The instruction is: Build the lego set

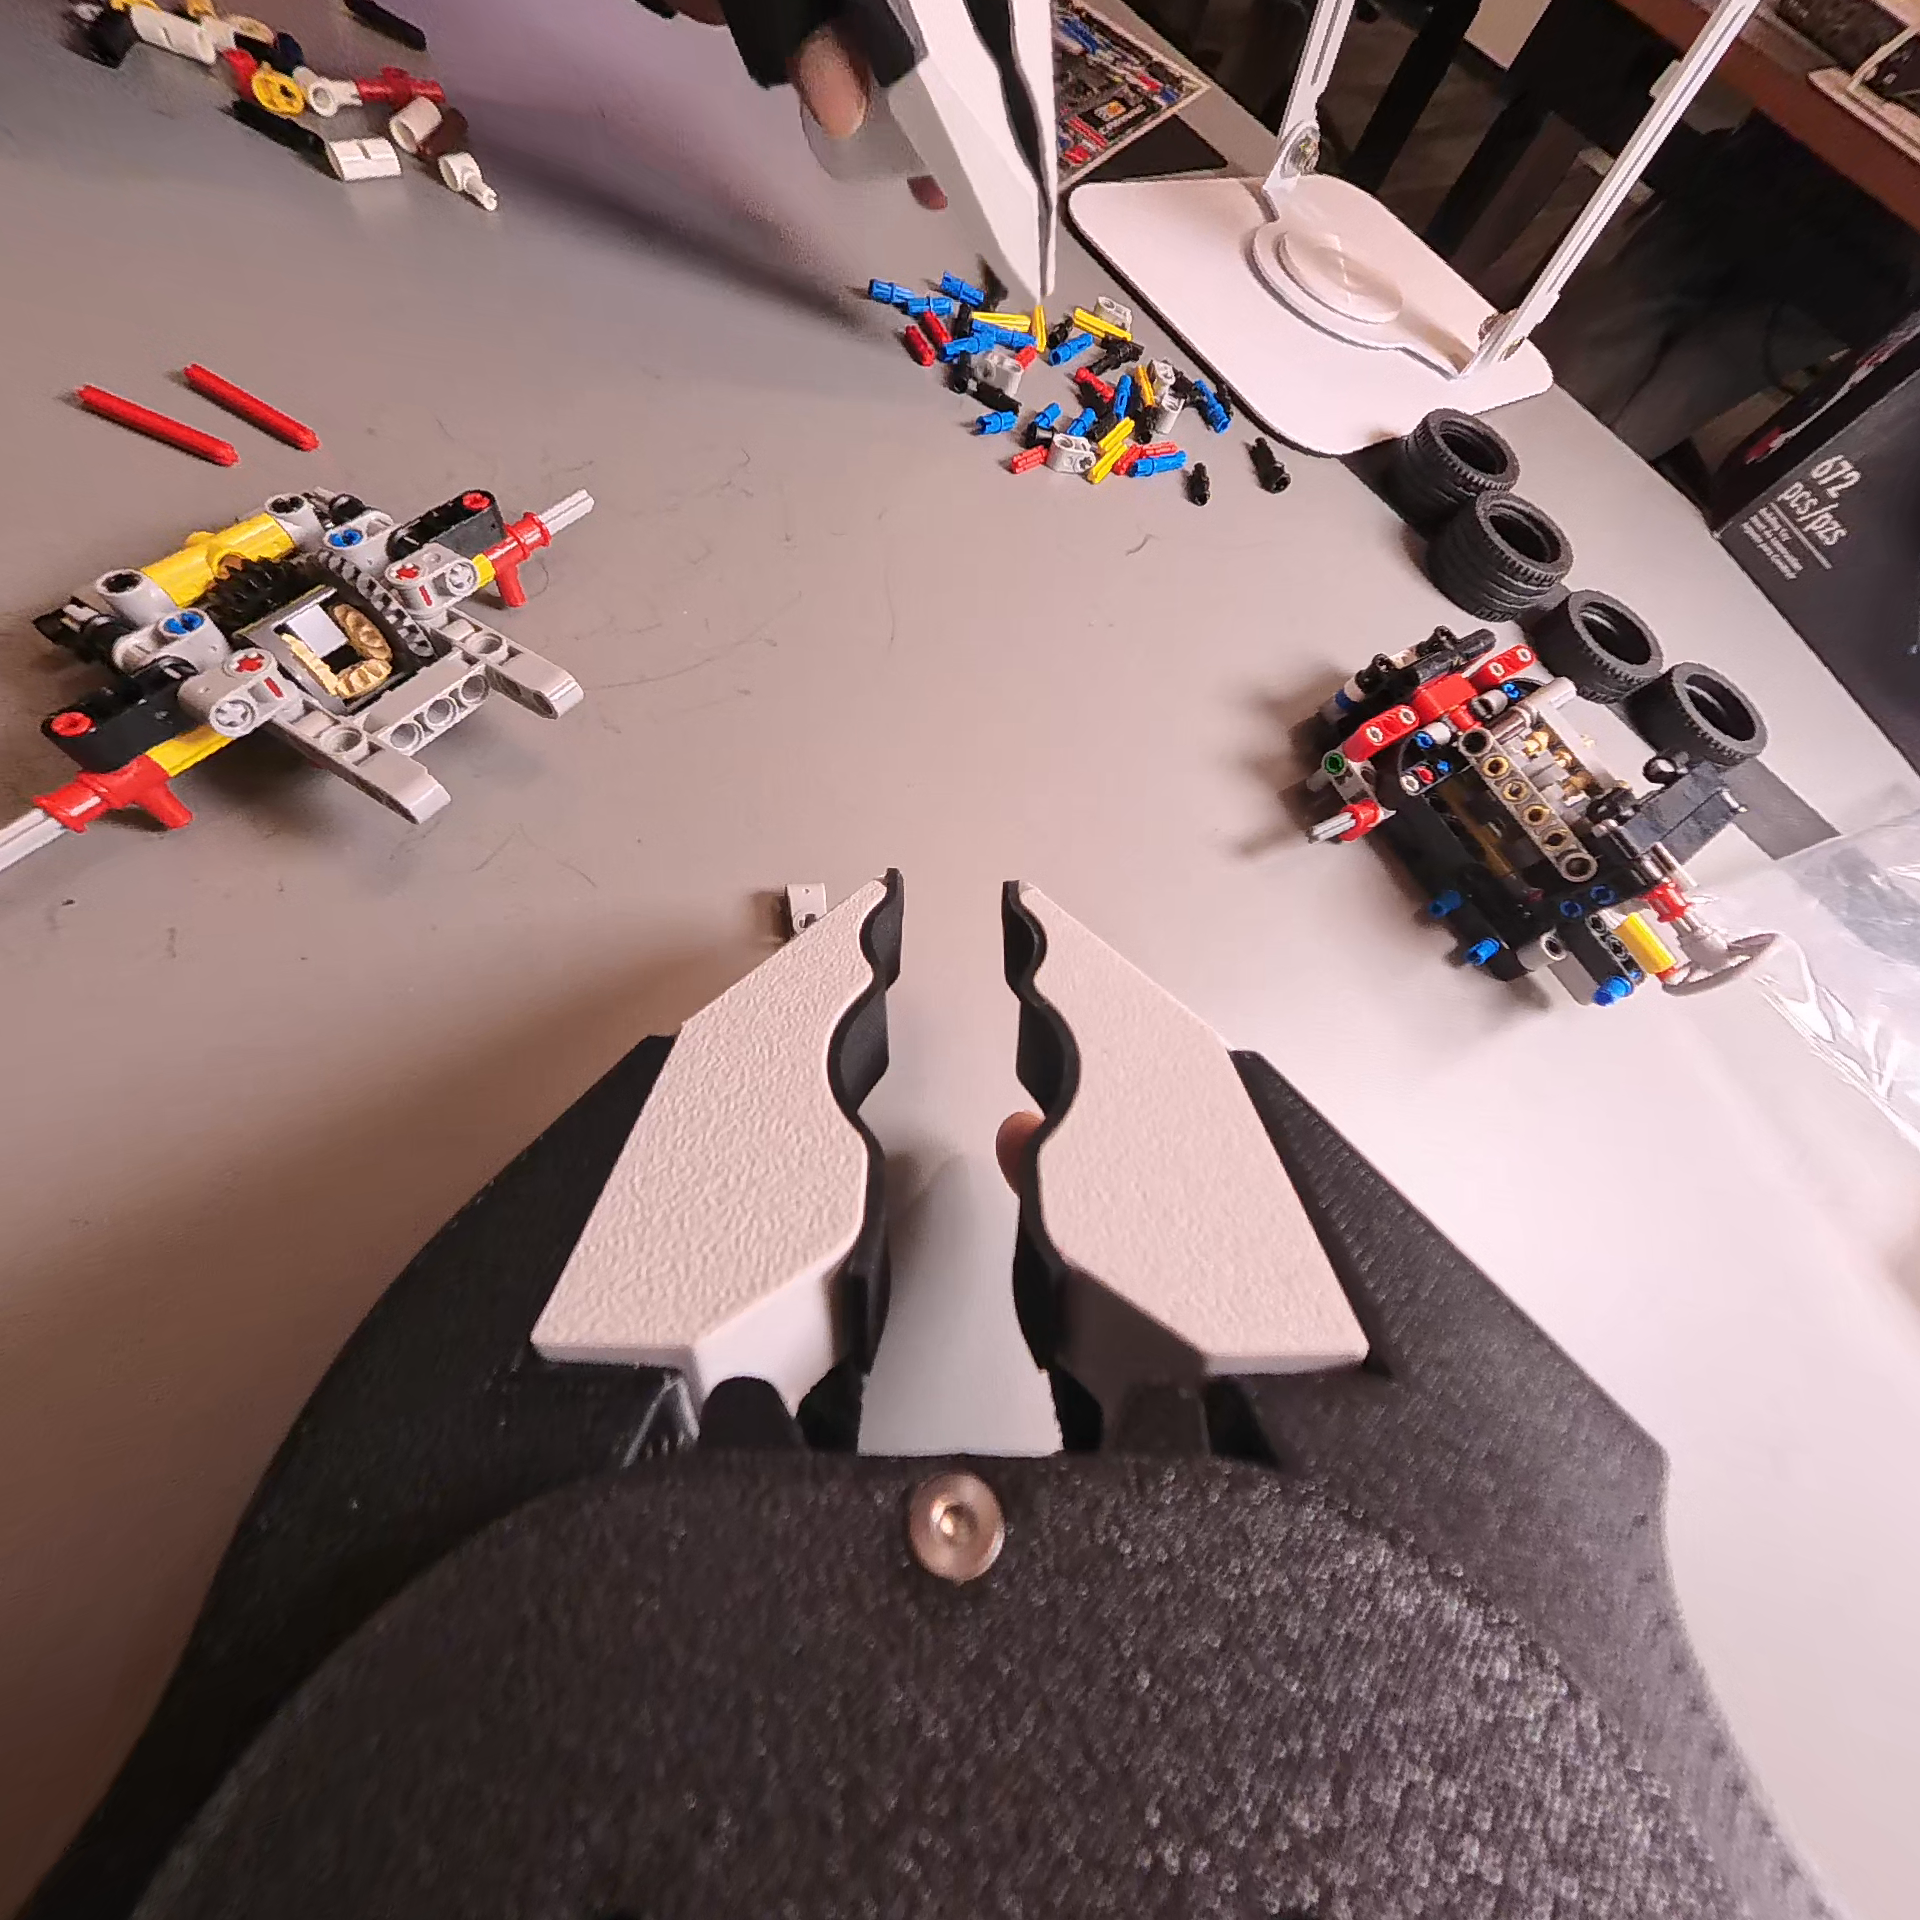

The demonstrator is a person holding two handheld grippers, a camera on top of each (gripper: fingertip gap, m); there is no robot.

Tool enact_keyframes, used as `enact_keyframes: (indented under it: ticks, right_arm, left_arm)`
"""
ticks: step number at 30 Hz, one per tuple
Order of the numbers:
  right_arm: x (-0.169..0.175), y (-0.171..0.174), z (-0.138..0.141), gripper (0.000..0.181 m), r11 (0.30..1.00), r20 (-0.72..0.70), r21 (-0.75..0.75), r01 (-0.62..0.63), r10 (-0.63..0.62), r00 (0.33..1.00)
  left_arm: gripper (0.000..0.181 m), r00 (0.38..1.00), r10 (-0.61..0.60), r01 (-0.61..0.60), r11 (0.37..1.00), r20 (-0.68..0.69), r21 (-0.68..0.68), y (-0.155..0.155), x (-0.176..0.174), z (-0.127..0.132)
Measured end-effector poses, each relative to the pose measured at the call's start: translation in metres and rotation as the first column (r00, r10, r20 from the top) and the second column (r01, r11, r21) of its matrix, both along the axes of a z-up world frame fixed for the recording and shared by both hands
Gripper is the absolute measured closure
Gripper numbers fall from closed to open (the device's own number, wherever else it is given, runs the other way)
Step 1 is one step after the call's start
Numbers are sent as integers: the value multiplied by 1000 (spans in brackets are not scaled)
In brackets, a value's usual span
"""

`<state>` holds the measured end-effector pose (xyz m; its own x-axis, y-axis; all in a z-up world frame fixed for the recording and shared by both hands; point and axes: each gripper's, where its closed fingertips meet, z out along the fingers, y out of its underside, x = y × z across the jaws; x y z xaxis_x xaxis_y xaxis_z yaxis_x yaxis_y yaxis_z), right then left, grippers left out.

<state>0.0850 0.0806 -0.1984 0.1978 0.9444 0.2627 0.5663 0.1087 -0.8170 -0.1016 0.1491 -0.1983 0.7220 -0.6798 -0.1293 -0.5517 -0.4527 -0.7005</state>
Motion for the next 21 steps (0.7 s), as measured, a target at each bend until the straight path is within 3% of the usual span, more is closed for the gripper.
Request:
enact_keyframes:
  ticks: [1,8,15,19,21]
  right_arm:
    - [0,0,0,163,1000,0,0,0,0,1000]
    - [0,0,-1,163,1000,3,0,-2,2,1000]
    - [-1,-1,-2,163,1000,6,2,-3,3,1000]
    - [0,-1,-1,163,1000,4,4,-3,3,1000]
    - [-1,-2,-1,163,1000,5,4,-6,6,1000]
  left_arm:
    - [181,1000,-9,9,1000,30,4,-2,5,5]
    - [181,975,-93,88,996,203,34,-24,42,29]
    - [181,904,-191,185,981,382,52,-50,72,48]
    - [178,982,8,-15,999,190,39,-25,27,28]
    - [172,992,91,-94,995,91,30,-14,-1,19]
